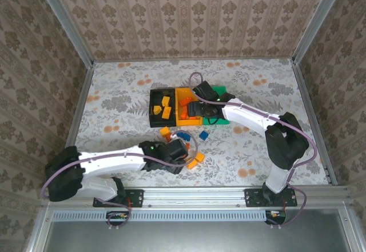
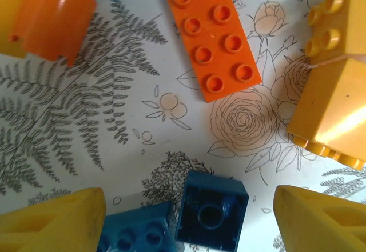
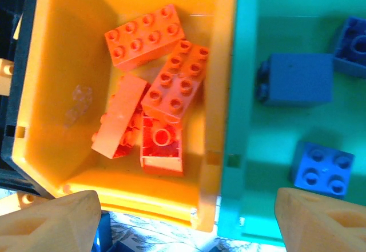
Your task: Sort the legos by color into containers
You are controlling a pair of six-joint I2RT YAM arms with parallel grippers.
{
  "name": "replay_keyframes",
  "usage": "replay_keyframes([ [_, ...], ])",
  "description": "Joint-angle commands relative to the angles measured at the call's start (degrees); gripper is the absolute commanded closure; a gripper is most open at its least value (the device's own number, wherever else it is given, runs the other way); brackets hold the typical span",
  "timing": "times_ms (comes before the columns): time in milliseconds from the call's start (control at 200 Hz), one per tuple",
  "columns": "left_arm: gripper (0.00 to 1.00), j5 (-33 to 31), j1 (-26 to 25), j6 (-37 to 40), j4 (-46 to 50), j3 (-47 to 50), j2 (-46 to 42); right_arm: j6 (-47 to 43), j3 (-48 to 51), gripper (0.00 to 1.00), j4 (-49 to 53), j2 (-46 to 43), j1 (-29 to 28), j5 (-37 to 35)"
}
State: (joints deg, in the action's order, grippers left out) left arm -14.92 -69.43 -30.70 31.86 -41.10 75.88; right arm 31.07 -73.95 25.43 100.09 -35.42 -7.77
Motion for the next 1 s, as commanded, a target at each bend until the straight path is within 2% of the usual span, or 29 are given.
replay_keyframes([
  [0, 0.24, -2.3, -0.8, 3.3, -0.4, -1.7, 2.9, 1.4, 1.9, 0.19, -1.6, -3.7, 1.5, 0.9],
  [480, 0.47, 2.1, -1.0, 2.2, -2.9, -0.2, 7.6, 1.3, 3.8, 0.19, -1.5, -7.7, 5.3, 0.3],
  [640, 0.48, 2.4, -1.2, 2.3, -2.8, -0.2, 8.7, 1.3, 4.6, 0.18, -1.7, -9.0, 6.6, 0.4],
  [775, 0.57, 2.5, -1.5, 2.2, -2.7, -0.4, 9.8, 1.4, 5.0, 0.18, -1.5, -9.5, 7.2, 0.4],
  [995, 0.63, 0.1, -1.6, 2.7, -0.3, -2.4, 6.8, 2.3, 6.4, 0.18, -1.8, -10.8, 8.2, -0.1],
])
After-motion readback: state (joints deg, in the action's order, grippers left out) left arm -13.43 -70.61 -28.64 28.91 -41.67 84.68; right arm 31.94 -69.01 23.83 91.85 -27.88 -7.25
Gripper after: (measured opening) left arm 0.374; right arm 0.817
